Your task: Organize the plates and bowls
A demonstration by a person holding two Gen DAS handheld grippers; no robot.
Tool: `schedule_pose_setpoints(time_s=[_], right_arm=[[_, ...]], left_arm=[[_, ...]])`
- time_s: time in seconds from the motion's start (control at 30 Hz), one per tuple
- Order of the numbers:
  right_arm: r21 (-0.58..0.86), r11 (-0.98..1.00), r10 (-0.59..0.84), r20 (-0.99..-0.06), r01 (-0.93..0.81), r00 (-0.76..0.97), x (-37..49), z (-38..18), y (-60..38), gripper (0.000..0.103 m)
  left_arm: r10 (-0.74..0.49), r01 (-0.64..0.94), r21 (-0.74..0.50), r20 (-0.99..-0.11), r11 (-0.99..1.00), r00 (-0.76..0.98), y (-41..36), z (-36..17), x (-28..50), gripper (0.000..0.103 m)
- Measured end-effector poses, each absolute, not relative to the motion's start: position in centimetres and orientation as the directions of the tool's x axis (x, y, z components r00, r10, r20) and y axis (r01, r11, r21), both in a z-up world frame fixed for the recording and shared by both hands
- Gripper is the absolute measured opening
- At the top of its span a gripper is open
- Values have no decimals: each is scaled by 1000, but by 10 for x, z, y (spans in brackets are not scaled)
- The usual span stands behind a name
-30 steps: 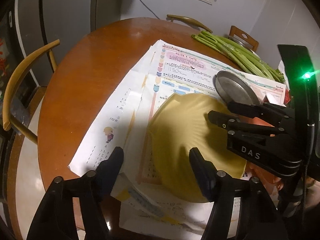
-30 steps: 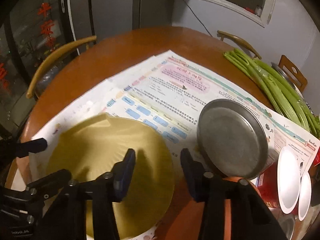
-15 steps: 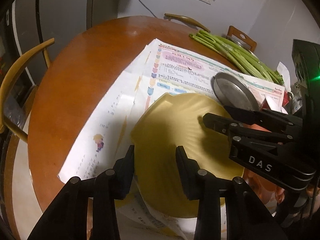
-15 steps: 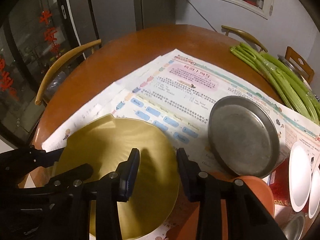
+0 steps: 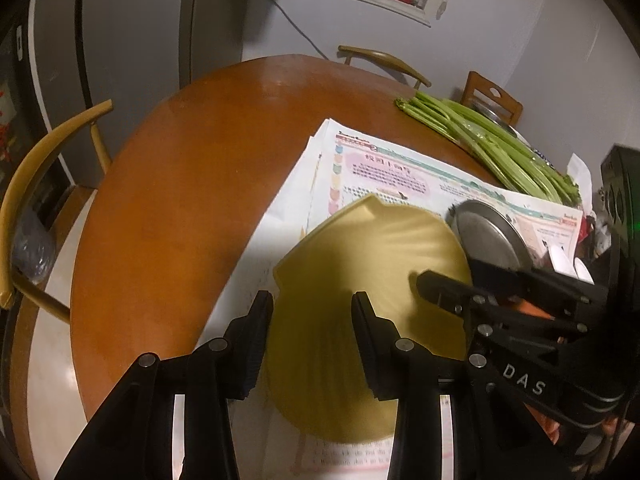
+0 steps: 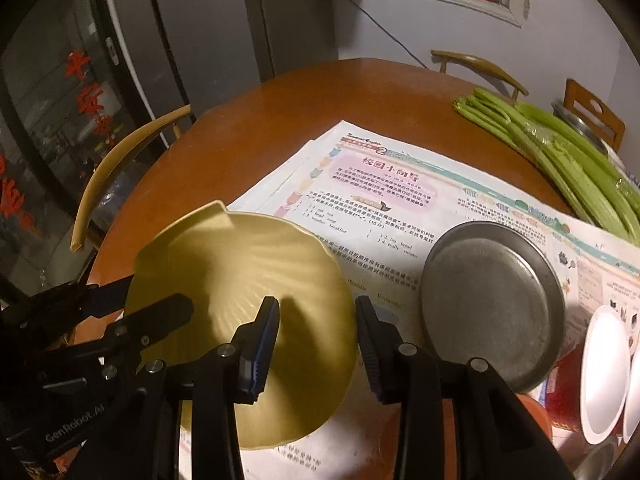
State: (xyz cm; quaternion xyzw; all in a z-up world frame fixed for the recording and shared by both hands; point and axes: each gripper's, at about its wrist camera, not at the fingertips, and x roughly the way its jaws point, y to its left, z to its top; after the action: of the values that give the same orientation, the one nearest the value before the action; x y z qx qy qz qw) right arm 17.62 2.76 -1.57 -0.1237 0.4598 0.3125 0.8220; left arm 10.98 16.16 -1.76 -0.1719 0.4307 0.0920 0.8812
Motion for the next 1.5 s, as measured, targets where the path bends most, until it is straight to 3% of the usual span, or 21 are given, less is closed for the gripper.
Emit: schedule_pose_setpoints(time_s=[0.77, 1.23, 1.5], right_arm=[[107, 811, 376, -848, -575, 372, 191, -31, 28, 40], [64, 816, 383, -804, -575, 455, 173, -3, 9, 40], [53, 816, 399, -771, -575, 495, 146, 20, -20, 40]], left_arm=[[-21, -314, -257, -803, 914, 596, 177, -37, 138, 45], [45, -341, -245, -751, 908, 659, 177, -3, 106, 57], [22, -297, -249, -731, 922, 682, 151, 13, 94, 58]])
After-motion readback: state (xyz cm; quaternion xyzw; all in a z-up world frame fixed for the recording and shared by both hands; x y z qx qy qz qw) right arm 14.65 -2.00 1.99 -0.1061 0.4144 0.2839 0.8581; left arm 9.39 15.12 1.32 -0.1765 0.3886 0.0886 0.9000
